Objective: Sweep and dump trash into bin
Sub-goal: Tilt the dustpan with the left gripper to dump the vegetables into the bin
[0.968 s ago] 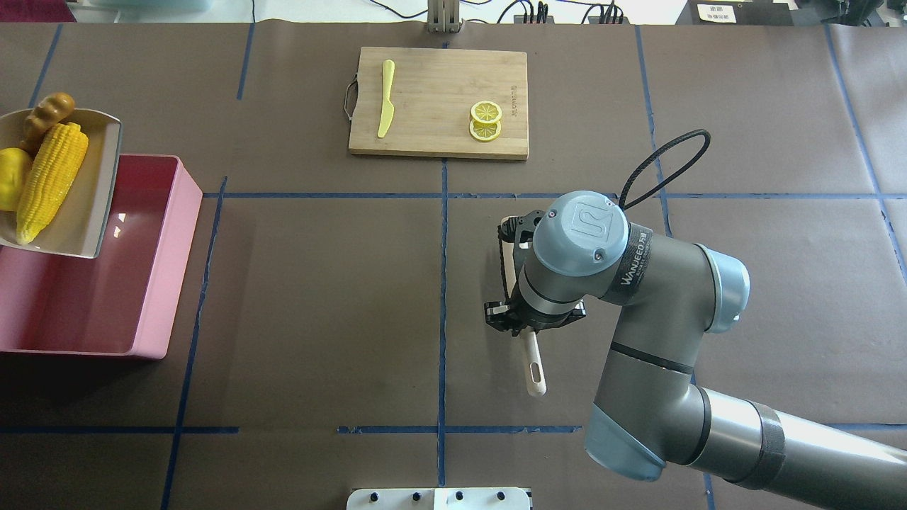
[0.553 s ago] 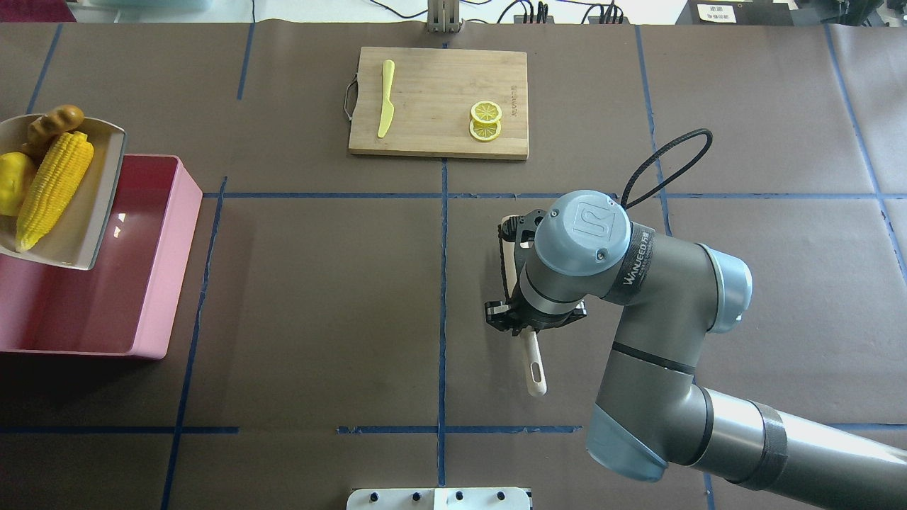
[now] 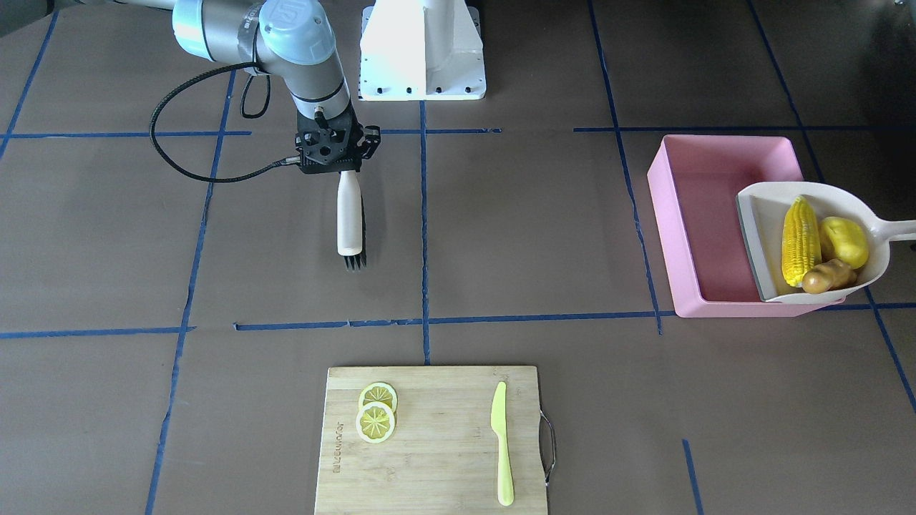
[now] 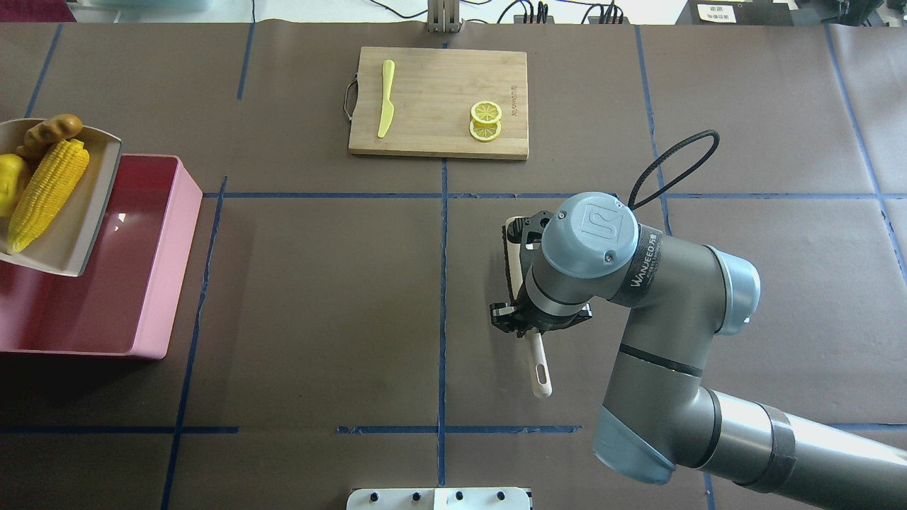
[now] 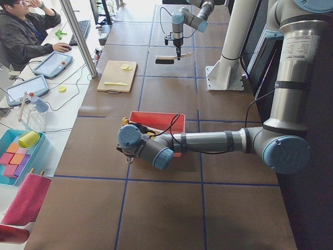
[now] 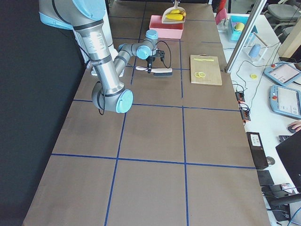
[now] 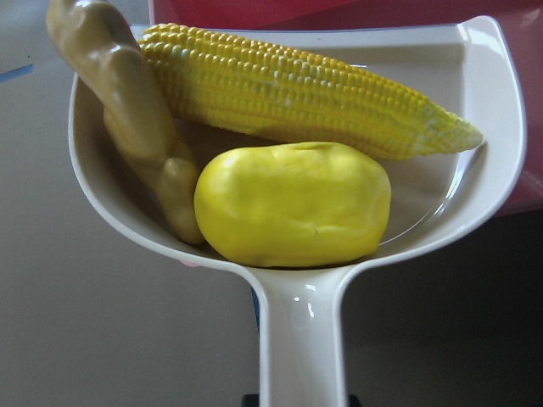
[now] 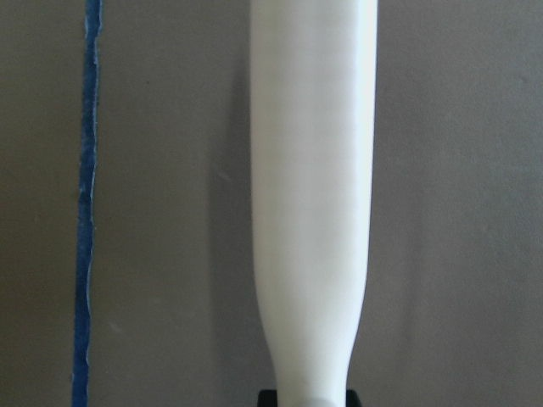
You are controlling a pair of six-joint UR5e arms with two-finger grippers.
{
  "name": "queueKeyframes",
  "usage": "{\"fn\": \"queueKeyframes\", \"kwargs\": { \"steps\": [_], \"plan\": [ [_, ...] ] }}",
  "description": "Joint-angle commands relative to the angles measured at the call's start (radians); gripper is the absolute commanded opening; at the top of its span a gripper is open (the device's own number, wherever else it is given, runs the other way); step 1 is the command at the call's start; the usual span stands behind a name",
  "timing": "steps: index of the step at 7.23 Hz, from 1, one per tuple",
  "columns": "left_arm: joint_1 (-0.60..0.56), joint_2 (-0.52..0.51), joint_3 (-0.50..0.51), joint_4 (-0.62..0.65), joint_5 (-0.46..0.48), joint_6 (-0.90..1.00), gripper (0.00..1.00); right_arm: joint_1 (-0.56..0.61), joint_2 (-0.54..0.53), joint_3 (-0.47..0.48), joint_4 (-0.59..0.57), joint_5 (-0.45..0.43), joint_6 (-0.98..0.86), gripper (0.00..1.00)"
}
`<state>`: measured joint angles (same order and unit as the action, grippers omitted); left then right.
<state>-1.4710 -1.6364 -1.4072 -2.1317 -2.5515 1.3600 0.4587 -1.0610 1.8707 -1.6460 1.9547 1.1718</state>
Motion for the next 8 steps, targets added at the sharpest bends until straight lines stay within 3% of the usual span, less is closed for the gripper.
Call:
{"fn": "queueKeyframes", "kwargs": {
  "steps": [1, 5, 7, 8],
  "plan": [
    [-0.003, 0.0, -0.031, 0.032, 0.005, 0.005, 0.0, 0.0, -0.005, 0.005, 0.0, 0.0, 0.002, 0.0],
    [-0.019, 0.003, -0.088, 0.071, 0.007, -0.005, 0.0, 0.0, -0.002, 0.007, 0.0, 0.0, 0.011, 0.0],
    [-0.046, 0.001, -0.191, 0.307, 0.029, -0.035, 0.0, 0.0, -0.002, 0.007, 0.0, 0.0, 0.011, 0.0],
    [-0.051, 0.003, -0.2, 0.311, 0.036, -0.035, 0.0, -0.002, -0.002, 0.007, 0.0, 0.0, 0.011, 0.0]
  ]
}}
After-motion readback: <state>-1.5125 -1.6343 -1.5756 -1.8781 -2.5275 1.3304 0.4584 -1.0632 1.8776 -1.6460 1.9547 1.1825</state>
